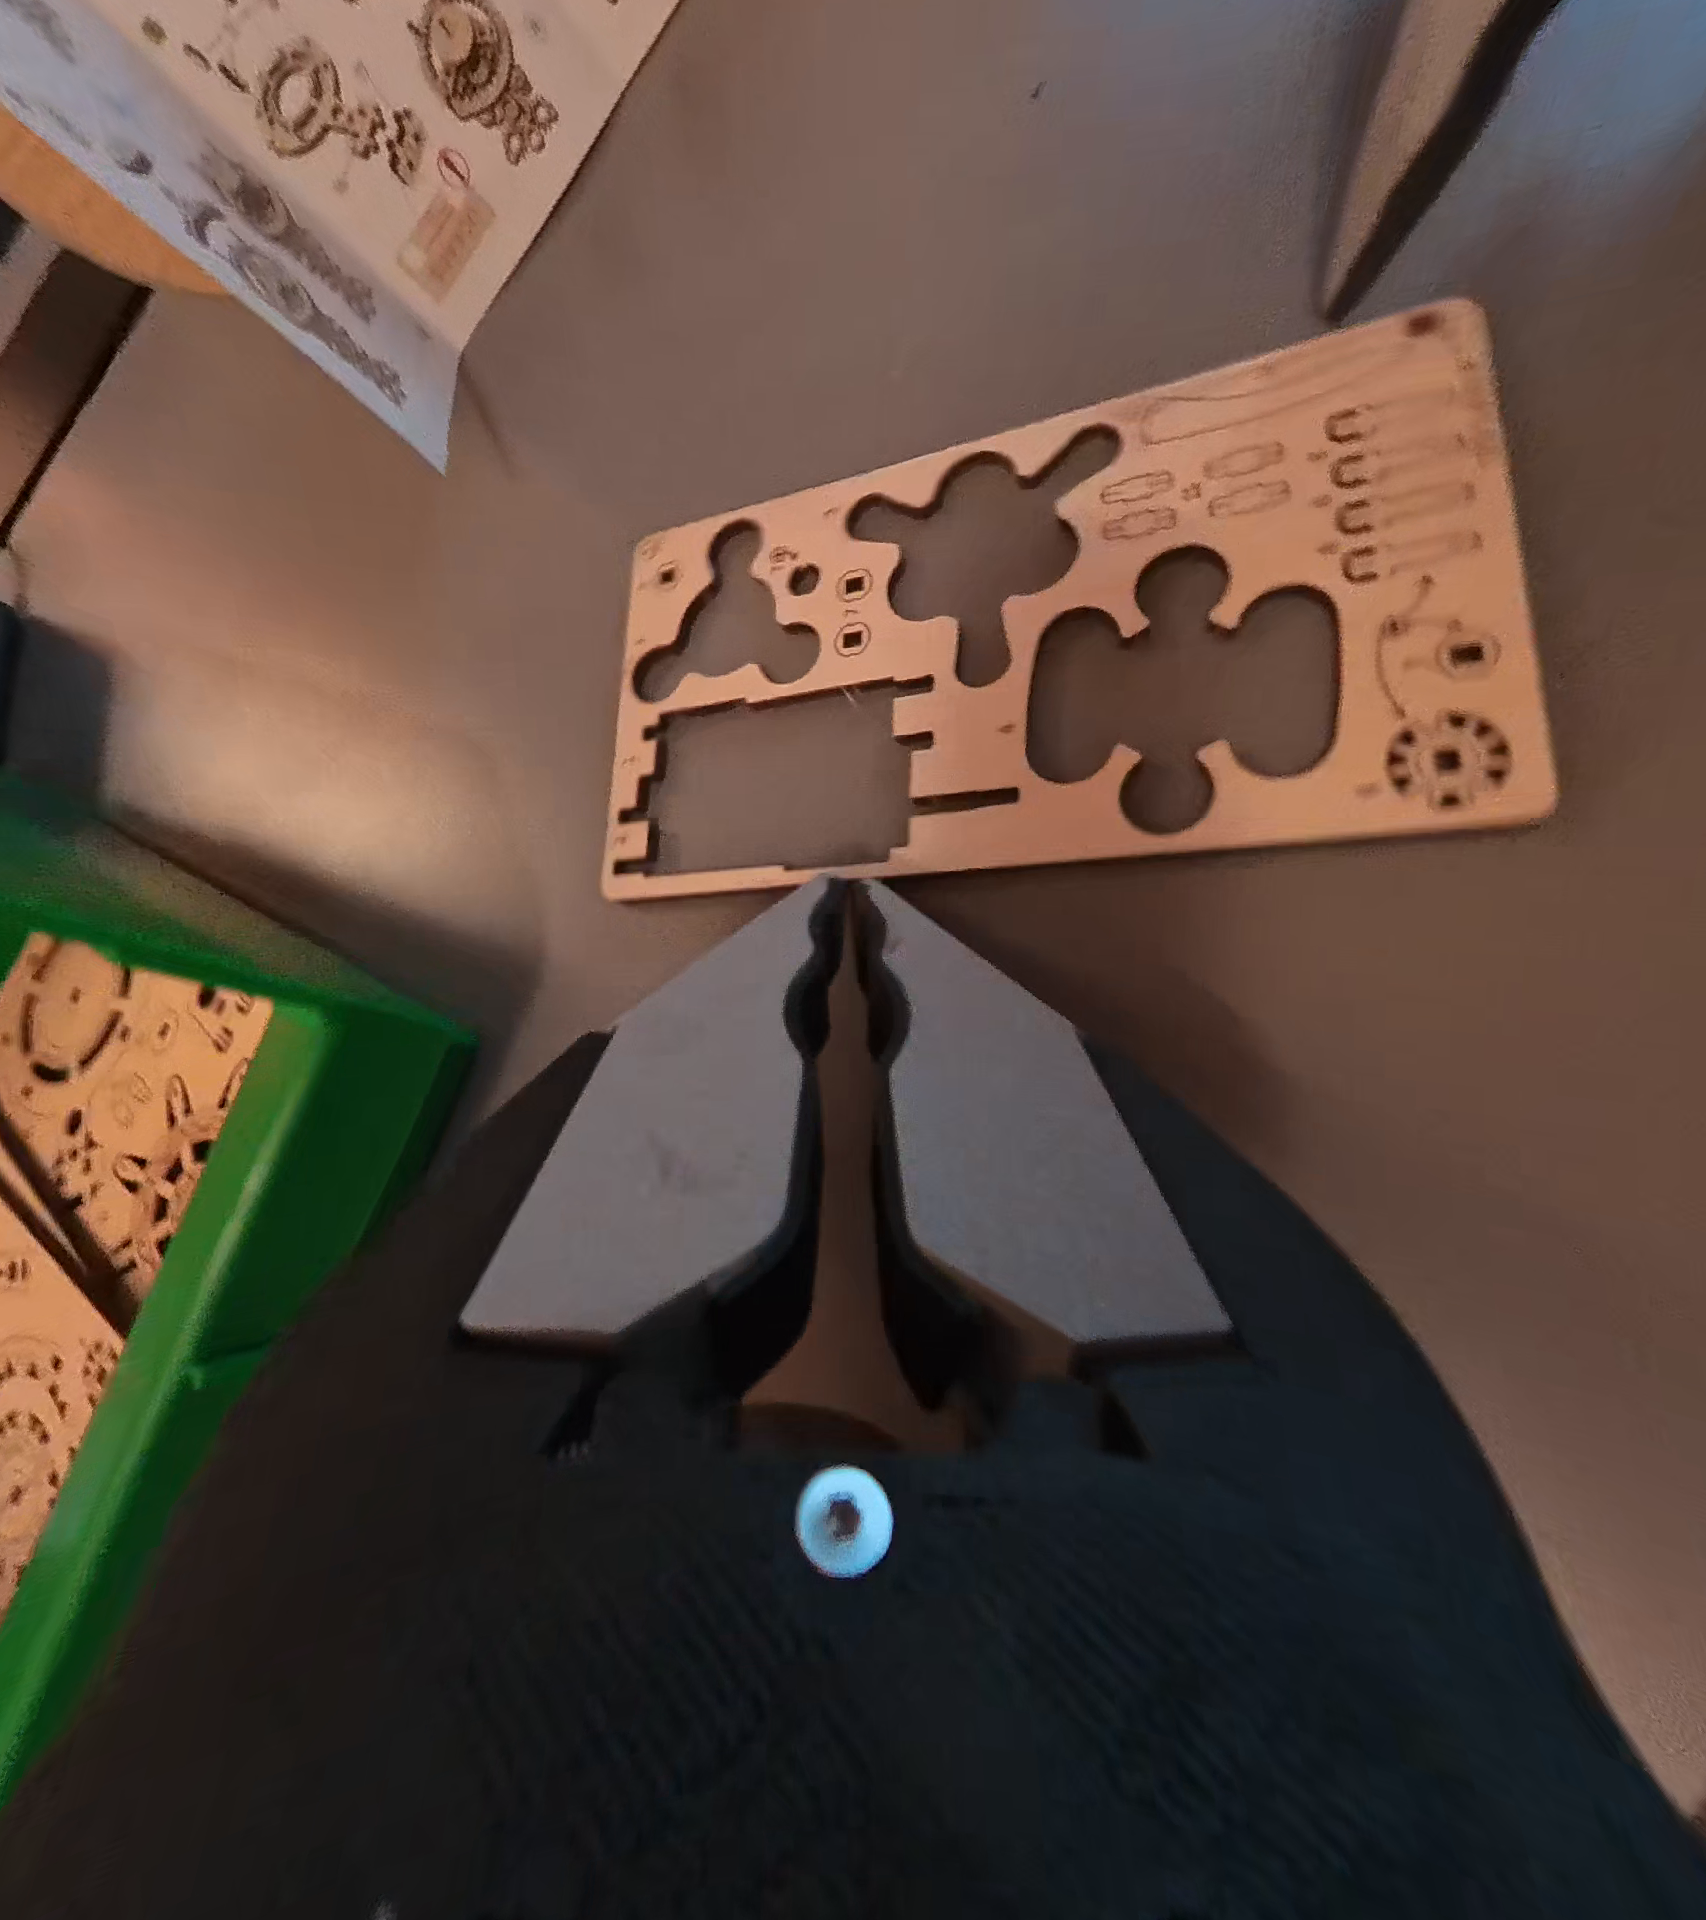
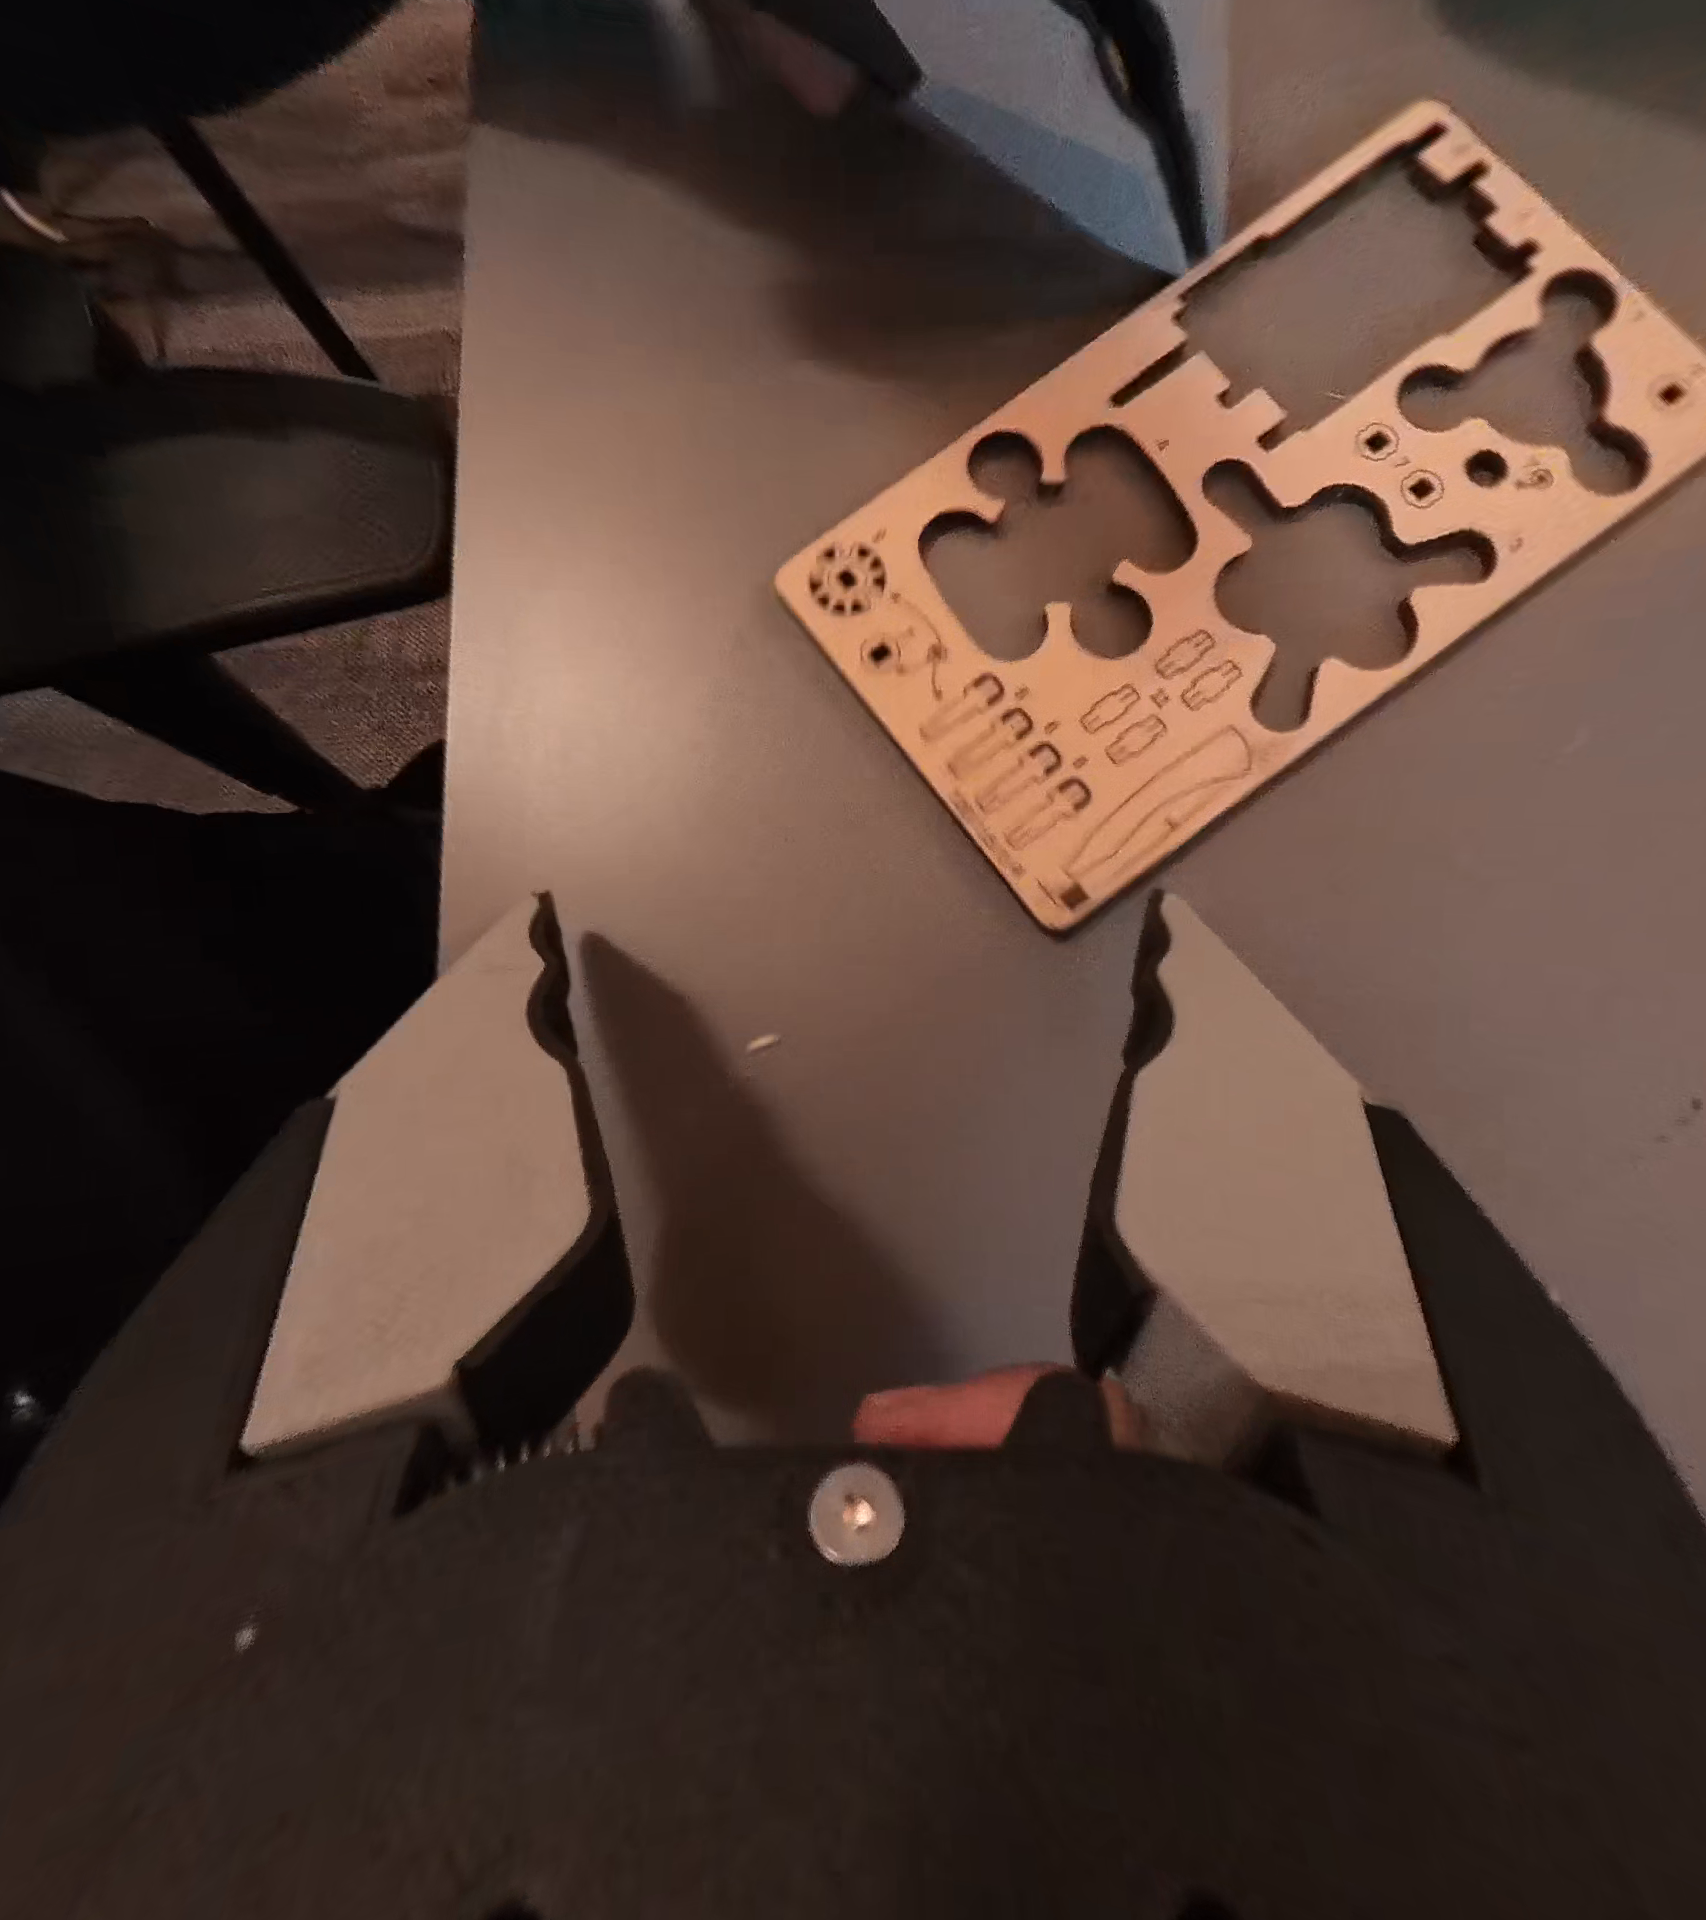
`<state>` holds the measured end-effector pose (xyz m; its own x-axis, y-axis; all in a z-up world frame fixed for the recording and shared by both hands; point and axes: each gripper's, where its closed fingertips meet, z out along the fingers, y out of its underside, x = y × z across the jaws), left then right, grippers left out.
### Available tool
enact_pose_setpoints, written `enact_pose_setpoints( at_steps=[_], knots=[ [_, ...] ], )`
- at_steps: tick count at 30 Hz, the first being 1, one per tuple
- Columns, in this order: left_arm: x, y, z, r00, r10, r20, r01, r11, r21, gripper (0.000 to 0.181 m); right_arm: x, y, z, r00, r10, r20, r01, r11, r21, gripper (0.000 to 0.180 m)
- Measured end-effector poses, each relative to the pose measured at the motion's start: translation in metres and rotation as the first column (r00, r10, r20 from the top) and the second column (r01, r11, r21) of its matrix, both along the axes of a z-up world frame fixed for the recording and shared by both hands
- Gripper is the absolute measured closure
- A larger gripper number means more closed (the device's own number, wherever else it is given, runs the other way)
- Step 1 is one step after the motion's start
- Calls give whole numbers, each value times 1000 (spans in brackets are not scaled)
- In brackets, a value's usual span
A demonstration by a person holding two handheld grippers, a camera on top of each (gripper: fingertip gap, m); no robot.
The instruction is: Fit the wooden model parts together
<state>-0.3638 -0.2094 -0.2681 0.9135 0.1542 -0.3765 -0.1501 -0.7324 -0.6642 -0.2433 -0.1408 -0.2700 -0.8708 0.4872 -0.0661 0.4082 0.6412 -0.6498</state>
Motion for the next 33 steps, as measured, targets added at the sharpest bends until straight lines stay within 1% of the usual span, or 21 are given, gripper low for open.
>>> enact_pose_setpoints(
  at_steps=[1, 2, 3, 5, 7, 9, 12, 15, 17, 20, 21, 22, 23, 24, 25, 29, 33],
  knots=[
    [-2, 4, 1, 1000, 0, -15, 0, 1000, -4, 180, 1, 5, 1, 1000, -18, -9, 18, 1000, -4, 74],
    [-3, 7, 2, 1000, -5, -20, 4, 1000, -8, 176, 1, 11, 2, 999, -33, -23, 33, 999, -8, 75],
    [-4, 8, 4, 1000, -9, -25, 8, 1000, -10, 168, 2, 16, 3, 998, -42, -40, 42, 999, -15, 76],
    [-11, 8, 11, 999, 9, -47, -8, 1000, 6, 136, 9, 23, 9, 997, -40, -64, 37, 998, -41, 79],
    [-16, 8, 19, 998, 29, -52, -27, 999, 38, 131, 21, 29, 17, 998, -28, -59, 24, 998, -66, 78],
    [-21, 12, 33, 997, 46, -70, -38, 994, 107, 126, 35, 34, 33, 1000, -14, -28, 11, 994, -107, 76],
    [-25, 22, 60, 995, 52, -83, -31, 970, 243, 128, 49, 47, 77, 999, 8, -43, -17, 976, -217, 78],
    [-27, 33, 83, 995, 43, -89, -7, 928, 373, 137, 41, 77, 120, 992, -47, -121, 8, 953, -304, 80],
    [-35, 37, 97, 993, 71, -96, -18, 886, 464, 143, 25, 108, 134, 978, -137, -155, 77, 938, -339, 86],
    [-49, 39, 105, 988, 127, -90, -51, 810, 585, 149, 1, 152, 138, 959, -250, -132, 179, 898, -401, 92],
    [-51, 39, 104, 987, 136, -84, -59, 800, 597, 150, -7, 164, 135, 952, -277, -131, 201, 887, -415, 93],
    [-49, 39, 103, 986, 129, -108, -45, 820, 571, 152, -15, 175, 131, 944, -301, -136, 219, 880, -422, 92],
    [-49, 37, 105, 976, 151, -156, -35, 818, 575, 157, -24, 184, 126, 934, -324, -150, 235, 875, -424, 91],
    [-49, 36, 104, 967, 169, -191, -31, 821, 570, 158, -32, 193, 120, 921, -353, -165, 257, 868, -424, 91],
    [-49, 36, 98, 964, 169, -206, -32, 841, 540, 158, -38, 199, 117, 911, -376, -169, 275, 860, -431, 90],
    [-54, 36, 85, 952, 176, -249, -41, 883, 468, 157, -43, 209, 112, 891, -424, -165, 309, 831, -463, 91],
    [-60, 32, 84, 942, 204, -265, -64, 887, 456, 157, -50, 220, 112, 862, -484, -150, 357, 790, -498, 96]
  ],
)
